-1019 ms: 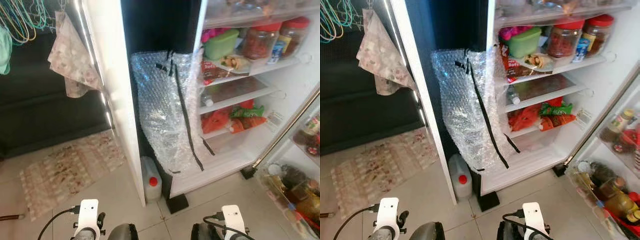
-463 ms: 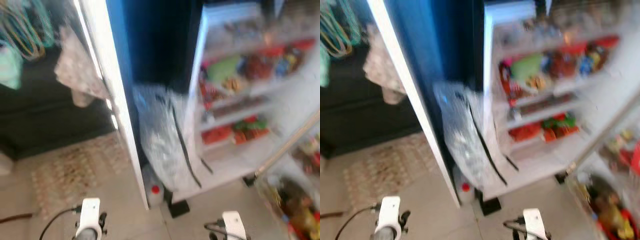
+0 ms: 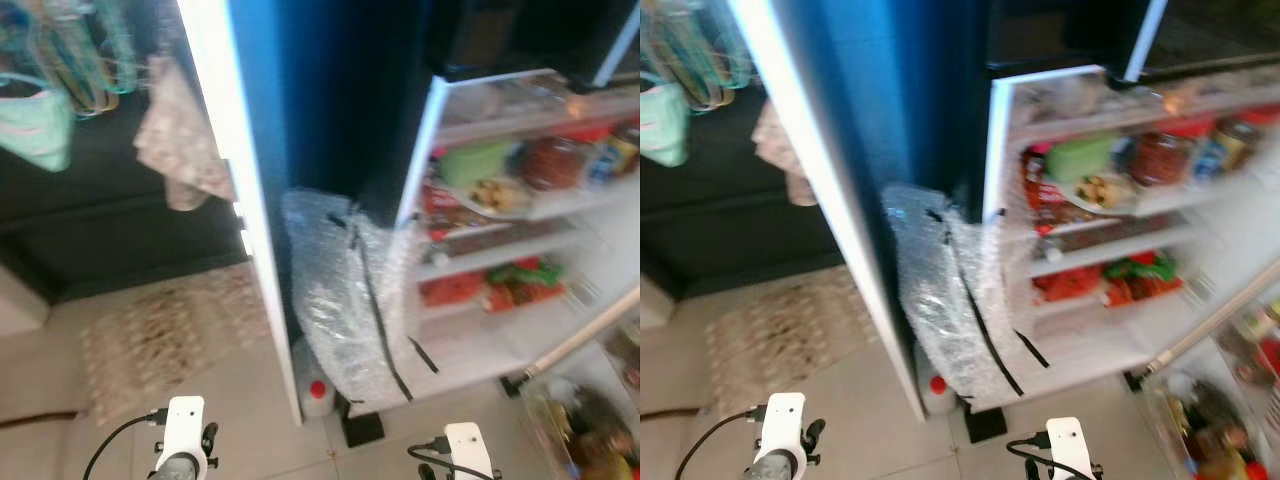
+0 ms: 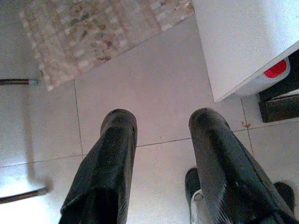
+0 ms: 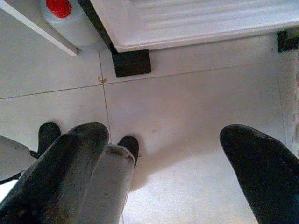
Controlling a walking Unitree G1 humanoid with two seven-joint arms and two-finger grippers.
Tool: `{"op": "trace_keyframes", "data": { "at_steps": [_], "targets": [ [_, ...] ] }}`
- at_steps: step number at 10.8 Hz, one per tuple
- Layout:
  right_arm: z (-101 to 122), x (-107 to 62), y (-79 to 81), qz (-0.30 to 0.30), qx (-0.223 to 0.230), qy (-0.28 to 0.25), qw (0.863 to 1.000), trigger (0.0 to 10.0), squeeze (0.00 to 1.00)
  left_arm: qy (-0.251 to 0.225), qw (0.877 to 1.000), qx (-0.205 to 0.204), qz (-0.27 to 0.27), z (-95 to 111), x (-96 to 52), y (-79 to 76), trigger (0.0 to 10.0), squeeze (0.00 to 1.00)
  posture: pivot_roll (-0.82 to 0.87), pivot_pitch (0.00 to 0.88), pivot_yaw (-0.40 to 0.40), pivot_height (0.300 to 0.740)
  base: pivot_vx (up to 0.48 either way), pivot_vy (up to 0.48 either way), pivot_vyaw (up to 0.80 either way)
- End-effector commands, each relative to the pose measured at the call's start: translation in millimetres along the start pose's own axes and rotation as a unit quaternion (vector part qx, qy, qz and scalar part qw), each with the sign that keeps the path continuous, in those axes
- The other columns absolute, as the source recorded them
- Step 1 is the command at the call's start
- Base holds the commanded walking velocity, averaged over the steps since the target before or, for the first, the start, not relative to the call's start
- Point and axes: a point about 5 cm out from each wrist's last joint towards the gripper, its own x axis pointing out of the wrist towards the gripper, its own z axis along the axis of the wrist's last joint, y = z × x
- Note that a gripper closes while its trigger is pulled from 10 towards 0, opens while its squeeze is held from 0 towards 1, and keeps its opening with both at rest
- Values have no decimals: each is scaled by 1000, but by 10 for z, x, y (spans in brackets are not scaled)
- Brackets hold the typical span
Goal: Restocking fridge
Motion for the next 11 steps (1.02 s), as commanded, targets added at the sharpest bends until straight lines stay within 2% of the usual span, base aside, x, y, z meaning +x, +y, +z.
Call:
{"op": "trace_keyframes", "data": {
  "at_steps": [1, 4, 6, 11],
  "targets": [
    [-47, -4, 34, 5, 11, 4, 1000, 10000, 0, 18, 1000, 2, 2, -89, -25, 35, 10000, 0, -34, 35, 19, 740, 0, 480, 0],
    [-49, -4, 26, 2, 2, 7, 1000, 10000, 0, 16, 1000, 3, 1, -80, -23, 35, 10000, 0, -31, 32, 18, 740, 0, 451, 0],
    [-59, -5, 22, -4, 3, 9, 1000, 10000, 0, 14, 1000, 7, -1, -74, -21, 30, 10000, 0, -31, 24, 20, 740, 0, 127, 0],
    [-67, -5, 24, -1, 0, 15, 1000, 10000, 0, 9, 1000, 8, -4, -53, -15, 29, 10000, 0, -33, 27, 21, 740, 0, 0, -678]
  ]
}}
